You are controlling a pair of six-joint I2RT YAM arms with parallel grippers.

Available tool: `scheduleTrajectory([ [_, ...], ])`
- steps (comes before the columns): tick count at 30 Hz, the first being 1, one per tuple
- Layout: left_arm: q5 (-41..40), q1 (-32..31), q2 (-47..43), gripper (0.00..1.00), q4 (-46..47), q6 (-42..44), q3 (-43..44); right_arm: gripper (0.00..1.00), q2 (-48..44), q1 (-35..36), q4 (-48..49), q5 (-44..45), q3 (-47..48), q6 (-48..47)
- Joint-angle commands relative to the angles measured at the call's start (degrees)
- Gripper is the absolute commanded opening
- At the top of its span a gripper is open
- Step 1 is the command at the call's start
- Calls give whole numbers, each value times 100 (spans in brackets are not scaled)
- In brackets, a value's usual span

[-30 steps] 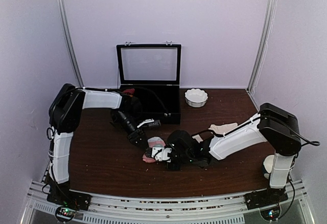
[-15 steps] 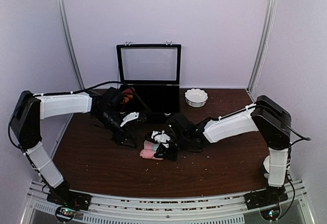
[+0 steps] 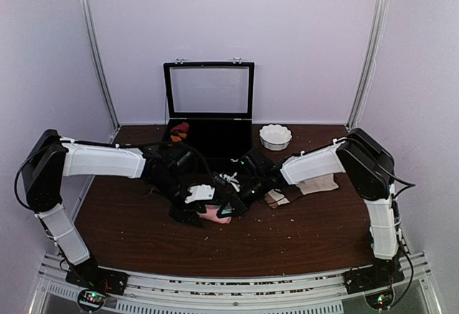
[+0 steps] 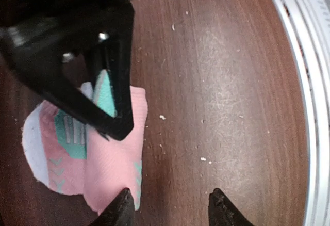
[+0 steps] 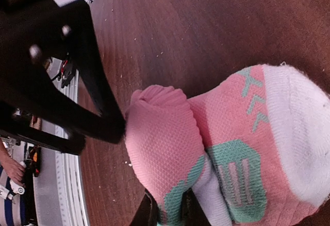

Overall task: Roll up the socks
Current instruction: Roll the sock at the center of the board.

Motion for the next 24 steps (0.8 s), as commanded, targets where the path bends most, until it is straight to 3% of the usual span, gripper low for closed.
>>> scheduleTrajectory([
  [1,-1378,-419,280,50,693,102,73,0,579,57,-1378,-22,-307,487],
  [9,-1764,-637,385,50,936,210,228,0,843,39,-1864,-135,-99,391],
  [14,-1836,-779,351,48,1041,250,222,0,730,20,-1621,-213,-404,572],
  [24,-896,-769,1,46,458,-129,483,0,441,15,-715,-297,-1149,1049],
])
